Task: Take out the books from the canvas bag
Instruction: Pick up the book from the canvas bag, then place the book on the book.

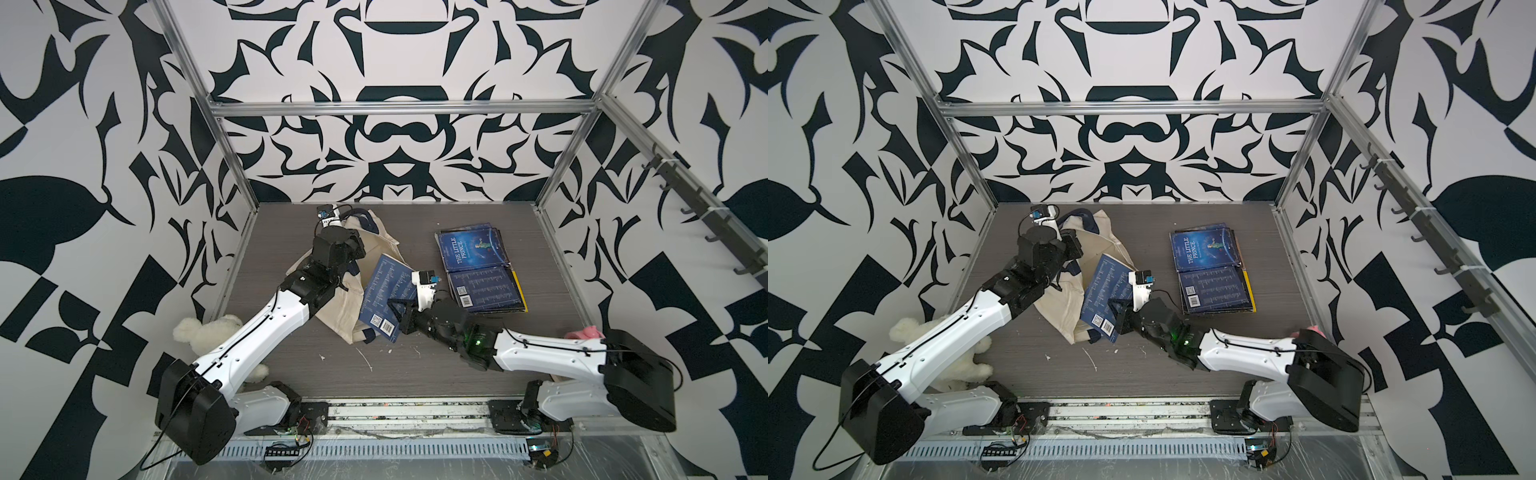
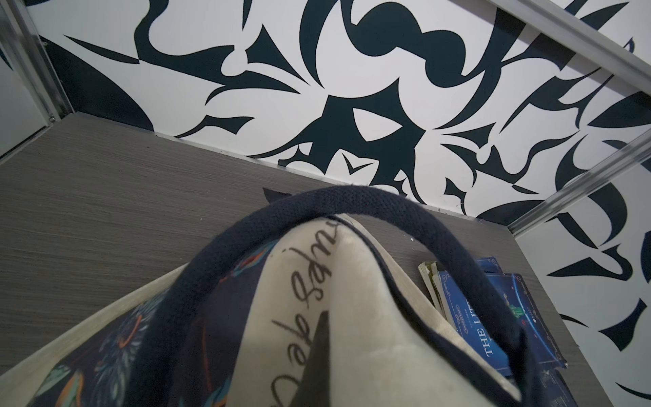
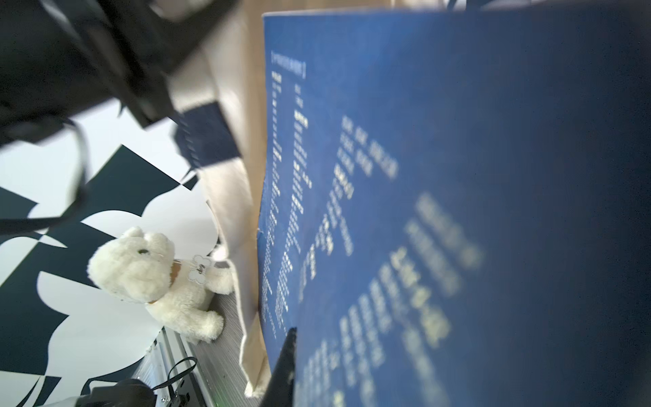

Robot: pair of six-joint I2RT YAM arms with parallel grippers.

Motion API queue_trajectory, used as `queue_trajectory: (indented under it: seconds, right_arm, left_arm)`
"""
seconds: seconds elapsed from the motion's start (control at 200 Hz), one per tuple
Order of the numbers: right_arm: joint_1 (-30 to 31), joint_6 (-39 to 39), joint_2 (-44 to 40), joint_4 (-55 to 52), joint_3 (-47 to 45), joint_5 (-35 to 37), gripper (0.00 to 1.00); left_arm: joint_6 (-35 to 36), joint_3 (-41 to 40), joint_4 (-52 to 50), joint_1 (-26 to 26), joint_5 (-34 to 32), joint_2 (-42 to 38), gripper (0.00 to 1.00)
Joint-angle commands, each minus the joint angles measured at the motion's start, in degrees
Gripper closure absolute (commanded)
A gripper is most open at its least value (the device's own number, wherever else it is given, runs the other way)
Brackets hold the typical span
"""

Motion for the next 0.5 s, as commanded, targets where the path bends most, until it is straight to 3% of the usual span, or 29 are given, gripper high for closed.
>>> queue_trajectory:
  seconds: [0.0, 0.235, 0.495]
  right_arm:
    - [0.07, -4.54, -5.54, -1.29, 0.18, 3.91, 1.00]
    - [-0.78, -6.03, -16.47, -9.94, 0.15, 11.32, 1.00]
    - [-5.49, -0.37, -28.56, -22.12, -0.13, 23.00, 1.00]
  left_arm:
    - [-1.04, 2.36, 1.30, 0.73, -1.05, 0.01, 1.00]
    - [-1.99, 2.26, 1.03, 1.22, -1.00, 0.27, 1.00]
    - [-2.54, 2.14, 1.02, 1.57, -0.68, 0.28, 1.00]
